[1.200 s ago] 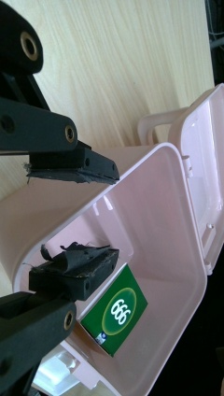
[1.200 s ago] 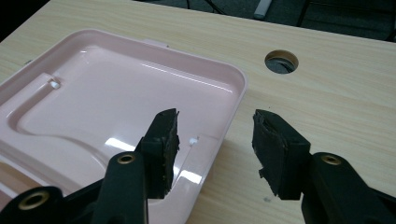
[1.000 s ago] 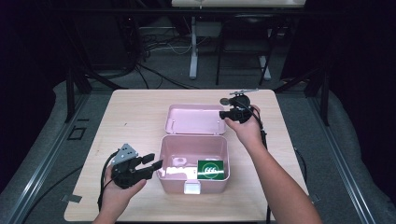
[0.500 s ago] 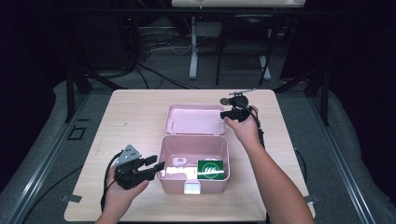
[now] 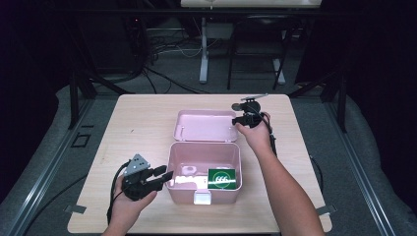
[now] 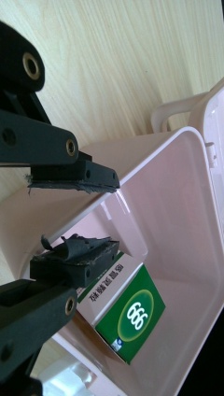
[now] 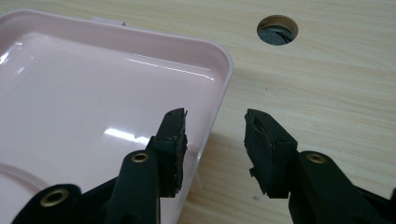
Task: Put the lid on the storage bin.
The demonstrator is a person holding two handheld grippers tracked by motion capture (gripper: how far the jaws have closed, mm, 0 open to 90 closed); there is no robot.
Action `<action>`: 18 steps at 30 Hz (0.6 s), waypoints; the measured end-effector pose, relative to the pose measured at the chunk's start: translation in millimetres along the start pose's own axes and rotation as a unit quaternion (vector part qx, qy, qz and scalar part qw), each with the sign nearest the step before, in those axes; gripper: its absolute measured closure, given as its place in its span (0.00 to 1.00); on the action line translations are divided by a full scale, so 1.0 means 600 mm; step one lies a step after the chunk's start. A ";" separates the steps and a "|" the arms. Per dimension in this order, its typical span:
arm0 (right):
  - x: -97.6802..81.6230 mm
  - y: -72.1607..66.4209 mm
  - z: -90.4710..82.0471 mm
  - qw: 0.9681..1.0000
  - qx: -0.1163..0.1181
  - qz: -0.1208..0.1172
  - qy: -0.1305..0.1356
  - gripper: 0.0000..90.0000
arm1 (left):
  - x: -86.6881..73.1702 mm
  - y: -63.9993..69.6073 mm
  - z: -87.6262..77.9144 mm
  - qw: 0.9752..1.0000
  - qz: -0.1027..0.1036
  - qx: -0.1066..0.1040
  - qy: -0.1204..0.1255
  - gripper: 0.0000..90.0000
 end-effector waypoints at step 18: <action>-0.004 0.002 0.014 1.000 -0.005 0.019 -0.014 0.75 | -0.002 -0.001 0.001 1.000 0.000 0.002 0.002 0.73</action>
Point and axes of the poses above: each handheld gripper's, and its own axes: z roughly forward along the jaws, x roughly out of its top, y roughly to its right, the point moved 10 cm from there along z, roughly forward along the jaws
